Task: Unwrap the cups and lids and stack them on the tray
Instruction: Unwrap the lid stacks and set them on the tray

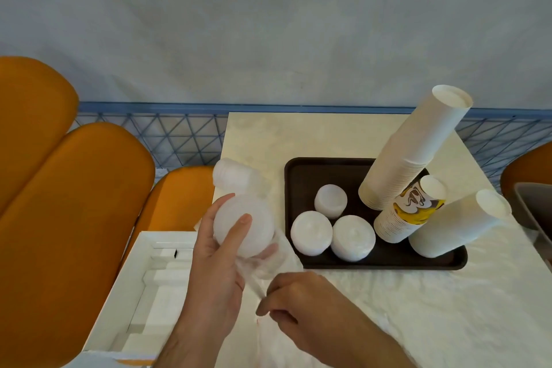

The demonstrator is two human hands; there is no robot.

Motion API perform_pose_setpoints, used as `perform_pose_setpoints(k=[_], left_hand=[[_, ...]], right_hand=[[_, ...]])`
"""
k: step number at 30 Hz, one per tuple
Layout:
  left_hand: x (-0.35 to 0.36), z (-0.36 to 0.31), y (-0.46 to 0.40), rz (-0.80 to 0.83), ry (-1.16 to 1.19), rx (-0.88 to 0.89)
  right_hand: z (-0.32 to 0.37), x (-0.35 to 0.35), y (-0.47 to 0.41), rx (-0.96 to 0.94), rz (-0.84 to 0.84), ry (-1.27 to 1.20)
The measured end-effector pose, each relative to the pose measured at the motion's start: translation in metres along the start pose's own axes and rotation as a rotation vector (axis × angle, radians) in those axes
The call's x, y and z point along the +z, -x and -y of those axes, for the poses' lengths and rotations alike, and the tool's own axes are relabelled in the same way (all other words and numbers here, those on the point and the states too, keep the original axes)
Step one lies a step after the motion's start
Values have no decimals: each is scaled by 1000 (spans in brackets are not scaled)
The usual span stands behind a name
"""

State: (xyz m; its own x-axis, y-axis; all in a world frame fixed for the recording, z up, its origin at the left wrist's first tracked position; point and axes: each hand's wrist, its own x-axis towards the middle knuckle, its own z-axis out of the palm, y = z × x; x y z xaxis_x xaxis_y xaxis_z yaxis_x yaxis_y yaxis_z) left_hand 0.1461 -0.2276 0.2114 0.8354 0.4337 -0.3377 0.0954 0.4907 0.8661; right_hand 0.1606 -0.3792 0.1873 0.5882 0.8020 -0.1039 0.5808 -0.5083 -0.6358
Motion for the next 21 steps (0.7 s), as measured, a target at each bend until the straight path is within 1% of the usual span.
perform_pose_setpoints(k=[3,5,7,9,11,15,18,21], left_hand=[[0,-2,2,23,49,-38],[-2,-1,2,34,43,-35],[-3,1,1,46,20,-20],[-2,5,1,35,-64,23],[-2,10,1,31,-214,105],[3,14,5,77,-417,226],[5,12,8,105,-512,266],[4,12,9,134,-558,286]], right_hand=[[-2,-9,3,31,18,-62],[-2,-23,7,74,-46,-206],[-4,-38,8,142,-227,-357],[-6,-49,3,238,-409,-456],[-6,-56,-4,305,-509,-495],[-9,-56,-16,322,-515,-509],[-12,-54,-18,315,-531,-440],[-12,-53,-18,302,-559,-350]])
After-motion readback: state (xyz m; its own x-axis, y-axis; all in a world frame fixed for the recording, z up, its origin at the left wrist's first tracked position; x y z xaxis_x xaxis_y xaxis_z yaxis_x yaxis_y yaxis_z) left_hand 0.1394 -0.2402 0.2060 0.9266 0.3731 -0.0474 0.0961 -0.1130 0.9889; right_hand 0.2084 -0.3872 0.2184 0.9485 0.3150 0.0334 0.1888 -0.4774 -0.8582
